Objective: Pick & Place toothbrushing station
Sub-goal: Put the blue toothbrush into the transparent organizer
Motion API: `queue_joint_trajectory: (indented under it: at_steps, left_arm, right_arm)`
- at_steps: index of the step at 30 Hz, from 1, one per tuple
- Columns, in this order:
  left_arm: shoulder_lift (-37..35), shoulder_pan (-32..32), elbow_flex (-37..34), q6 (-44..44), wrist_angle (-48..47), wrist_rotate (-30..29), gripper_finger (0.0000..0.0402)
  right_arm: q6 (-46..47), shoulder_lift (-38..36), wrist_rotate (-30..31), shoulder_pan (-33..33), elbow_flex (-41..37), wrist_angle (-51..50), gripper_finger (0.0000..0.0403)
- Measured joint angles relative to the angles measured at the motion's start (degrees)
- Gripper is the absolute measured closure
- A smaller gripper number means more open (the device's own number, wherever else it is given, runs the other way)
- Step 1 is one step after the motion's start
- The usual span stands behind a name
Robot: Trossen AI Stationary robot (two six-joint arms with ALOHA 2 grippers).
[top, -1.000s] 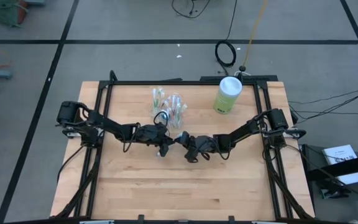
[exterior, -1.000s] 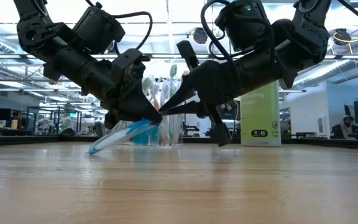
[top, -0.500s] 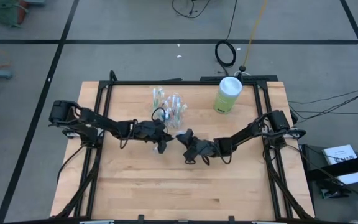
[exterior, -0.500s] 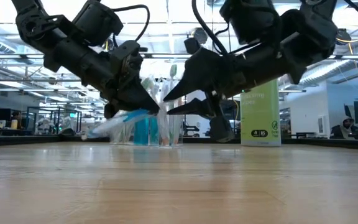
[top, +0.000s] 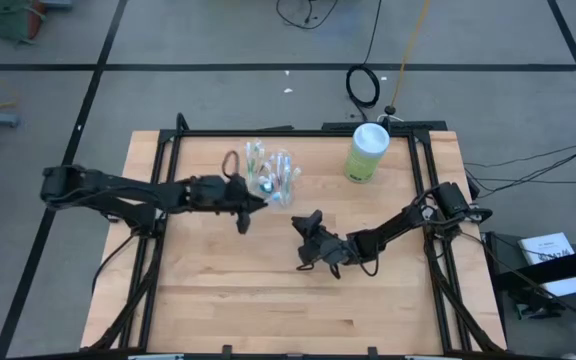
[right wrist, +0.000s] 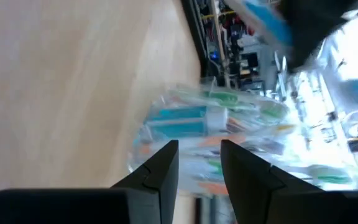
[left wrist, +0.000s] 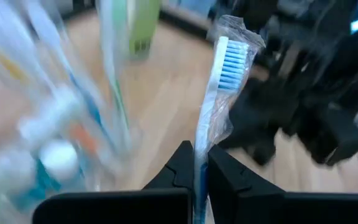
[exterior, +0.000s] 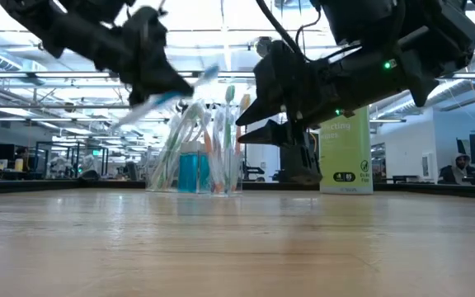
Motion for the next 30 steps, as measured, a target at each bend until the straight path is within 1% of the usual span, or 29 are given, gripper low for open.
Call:
queue_joint_trajectory:
  at_steps: [3,6,7,9,11,13,15,16,18,20,23,25,27,30]
  left_arm:
    - [-6.31,1.13,0.0,3.07,-0.44,-0.69,0.0383]
    - [-12.55,2.37,0.0,7.19,0.31,-3.83,0.0389]
    - [-14.55,2.78,0.0,8.78,0.73,-5.33,0.0392]
    - [-17.94,3.84,0.0,12.39,1.93,-7.39,0.0392]
    - [-20.11,5.07,-0.09,15.16,3.71,-8.48,0.0392]
    - [-20.73,6.51,-1.67,17.64,8.86,-9.11,0.039]
    - [-20.16,7.93,-4.59,19.46,16.35,-8.96,0.0388]
    - [-19.62,8.74,-6.44,19.74,20.15,-8.73,0.0389]
    - [-17.81,10.42,-10.39,19.79,27.97,-8.72,0.0392]
    - [-15.18,12.25,-14.62,19.79,36.16,-8.77,0.0392]
    - [-10.76,14.64,-19.08,19.71,48.86,-7.35,0.039]
    - [-6.89,15.98,-20.72,18.38,55.11,-7.19,0.0387]
    - [-2.36,16.85,-20.94,16.67,58.21,-7.22,0.0391]
    - [4.06,17.61,-20.18,17.03,62.13,-7.11,0.0392]
  right_arm:
    - [7.68,0.0,-1.69,0.75,0.0,-0.06,0.0289]
    - [17.27,0.0,-4.12,1.34,0.02,0.02,0.0289]
    - [20.18,0.0,-6.05,1.38,0.02,-0.06,0.0289]
    - [25.33,-0.74,-11.77,1.3,0.01,-1.31,0.0289]
    - [31.12,-2.61,-20.87,0.87,-0.02,-3.18,0.0289]
    - [38.06,-4.84,-30.92,-0.21,0.04,-5.68,0.0289]
    - [45.93,-7.39,-37.83,-1.7,0.02,-8.53,0.0289]
    - [50.0,-8.68,-39.82,-2.48,0.02,-9.45,0.0289]
    - [57.3,-11.33,-42.24,-3.82,0.02,-10.94,0.0289]
    - [62.12,-13.8,-42.54,-4.6,0.02,-12.63,0.0289]
    - [64.7,-16.61,-42.6,-5.11,0.02,-12.81,0.0289]
    - [64.82,-18.53,-42.61,-5.33,0.02,-12.69,0.0289]
    - [64.82,-19.99,-42.58,-5.39,0.04,-12.54,0.0289]
    - [64.84,-21.95,-42.63,-5.23,0.02,-12.7,0.0289]
